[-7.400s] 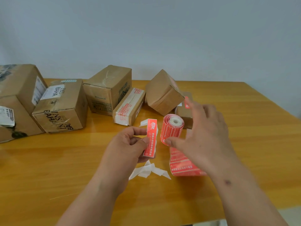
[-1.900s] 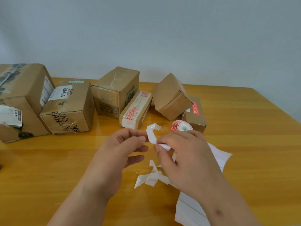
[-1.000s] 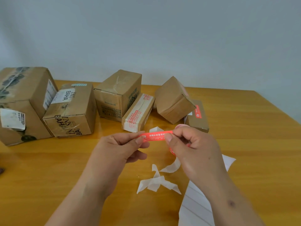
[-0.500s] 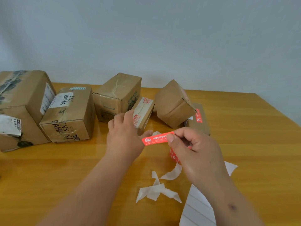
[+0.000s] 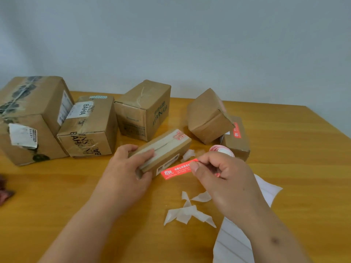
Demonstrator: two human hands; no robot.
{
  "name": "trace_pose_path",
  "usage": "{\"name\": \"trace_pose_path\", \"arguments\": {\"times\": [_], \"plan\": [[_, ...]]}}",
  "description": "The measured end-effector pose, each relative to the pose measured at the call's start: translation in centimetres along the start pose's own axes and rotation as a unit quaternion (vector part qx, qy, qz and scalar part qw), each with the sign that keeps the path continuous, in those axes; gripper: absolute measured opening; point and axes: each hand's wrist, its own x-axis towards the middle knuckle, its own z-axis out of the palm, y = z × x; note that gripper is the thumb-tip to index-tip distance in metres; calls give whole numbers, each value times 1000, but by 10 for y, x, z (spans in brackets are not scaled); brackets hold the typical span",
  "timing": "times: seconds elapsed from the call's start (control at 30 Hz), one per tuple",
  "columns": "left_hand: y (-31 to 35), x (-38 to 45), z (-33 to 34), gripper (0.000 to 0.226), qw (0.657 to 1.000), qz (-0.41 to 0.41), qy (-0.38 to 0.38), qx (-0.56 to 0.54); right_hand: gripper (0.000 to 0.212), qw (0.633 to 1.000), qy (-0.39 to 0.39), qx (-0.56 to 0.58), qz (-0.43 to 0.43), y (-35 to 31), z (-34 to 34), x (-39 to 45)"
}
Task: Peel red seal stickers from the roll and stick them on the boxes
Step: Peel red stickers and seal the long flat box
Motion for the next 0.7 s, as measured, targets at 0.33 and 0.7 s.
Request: {"name": "trace_pose_path", "arguments": {"times": [0.33,0.7], "plan": [[-22,-42,-37,51,994,68,-63,57,20,973,9,209,96,-17,23,-4],[-16,-39,-26,46,991,92,-61,80,24,949,25,244,199,-12,69,12]]}}
